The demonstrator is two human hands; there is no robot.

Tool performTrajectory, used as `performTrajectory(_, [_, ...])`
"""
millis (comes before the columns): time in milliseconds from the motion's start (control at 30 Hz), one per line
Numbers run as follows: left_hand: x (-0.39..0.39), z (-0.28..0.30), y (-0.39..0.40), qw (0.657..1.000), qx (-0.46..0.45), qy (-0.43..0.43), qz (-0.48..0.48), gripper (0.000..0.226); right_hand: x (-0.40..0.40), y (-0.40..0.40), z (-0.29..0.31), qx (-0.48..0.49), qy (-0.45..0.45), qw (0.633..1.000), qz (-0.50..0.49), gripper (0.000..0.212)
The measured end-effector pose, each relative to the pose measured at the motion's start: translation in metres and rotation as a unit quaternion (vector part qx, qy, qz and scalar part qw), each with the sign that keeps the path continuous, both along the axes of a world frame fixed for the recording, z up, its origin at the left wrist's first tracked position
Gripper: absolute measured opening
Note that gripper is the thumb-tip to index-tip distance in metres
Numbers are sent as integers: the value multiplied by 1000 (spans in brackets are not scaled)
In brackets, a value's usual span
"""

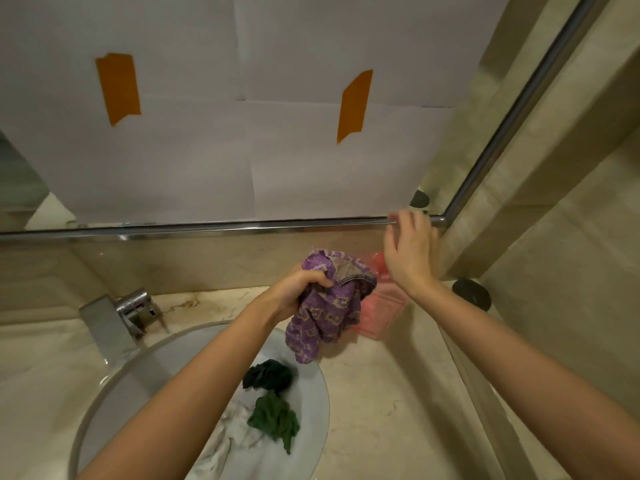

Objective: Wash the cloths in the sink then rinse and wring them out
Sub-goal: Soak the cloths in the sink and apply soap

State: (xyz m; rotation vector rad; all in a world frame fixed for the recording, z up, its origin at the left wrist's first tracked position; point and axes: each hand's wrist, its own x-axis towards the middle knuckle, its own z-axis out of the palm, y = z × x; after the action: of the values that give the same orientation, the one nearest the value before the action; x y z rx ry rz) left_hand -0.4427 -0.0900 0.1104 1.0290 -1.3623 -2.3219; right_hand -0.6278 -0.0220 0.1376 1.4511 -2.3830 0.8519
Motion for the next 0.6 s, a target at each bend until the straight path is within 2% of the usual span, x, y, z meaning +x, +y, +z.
performTrajectory(33, [9,-1,2,1000,7,1,9,23,6,4,1,-39,34,998,35,20])
performTrajectory(100, [27,-5,6,999,20,3,34,23,22,9,2,-89,44,990,101,22])
performTrajectory(233, [66,-18,18,993,35,2,113,26,66,8,-8,-68,-54,974,209,21])
performTrajectory(300, [89,-25,23,986,51,-10,157,36,93,4,-17,-61,-106,965,232,21])
performTrajectory(367, [114,-31,27,977,79,-22,198,42,117,-2,-26,-27,-167,958,233,23])
performTrajectory(433, [140,-36,29,966,104,-30,233,21,141,-12,-34,38,-213,947,236,24])
performTrajectory(600, [199,-51,36,932,148,-24,330,26,195,-45,-67,182,-216,921,268,24])
